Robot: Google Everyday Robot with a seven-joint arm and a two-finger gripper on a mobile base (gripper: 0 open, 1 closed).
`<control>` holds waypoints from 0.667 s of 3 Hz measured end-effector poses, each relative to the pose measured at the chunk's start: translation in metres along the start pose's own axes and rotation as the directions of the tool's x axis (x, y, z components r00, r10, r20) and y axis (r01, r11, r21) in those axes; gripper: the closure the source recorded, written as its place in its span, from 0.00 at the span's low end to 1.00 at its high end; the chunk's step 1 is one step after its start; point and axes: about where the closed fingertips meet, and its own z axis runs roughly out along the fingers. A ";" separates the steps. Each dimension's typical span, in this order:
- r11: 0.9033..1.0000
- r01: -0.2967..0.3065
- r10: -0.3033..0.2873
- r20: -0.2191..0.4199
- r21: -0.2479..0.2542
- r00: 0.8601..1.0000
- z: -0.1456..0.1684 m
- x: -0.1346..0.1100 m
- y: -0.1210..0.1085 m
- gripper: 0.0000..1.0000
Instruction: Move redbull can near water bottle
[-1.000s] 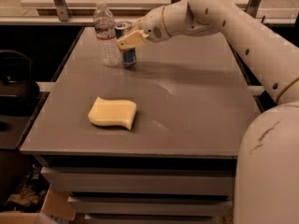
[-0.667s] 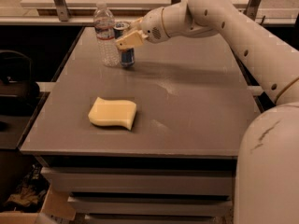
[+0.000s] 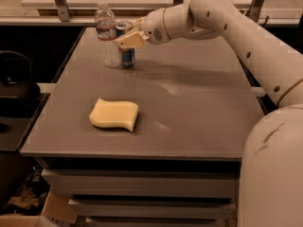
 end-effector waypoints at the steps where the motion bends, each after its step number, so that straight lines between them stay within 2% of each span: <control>1: 1.000 0.000 0.000 0.004 -0.012 1.000 -0.005 0.000 0.004 0.00; 2: 1.000 0.001 -0.001 0.007 -0.018 1.000 -0.015 -0.001 0.005 0.00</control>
Offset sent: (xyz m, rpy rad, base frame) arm -0.0035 -0.0073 0.0036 0.0055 -0.0075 -0.0006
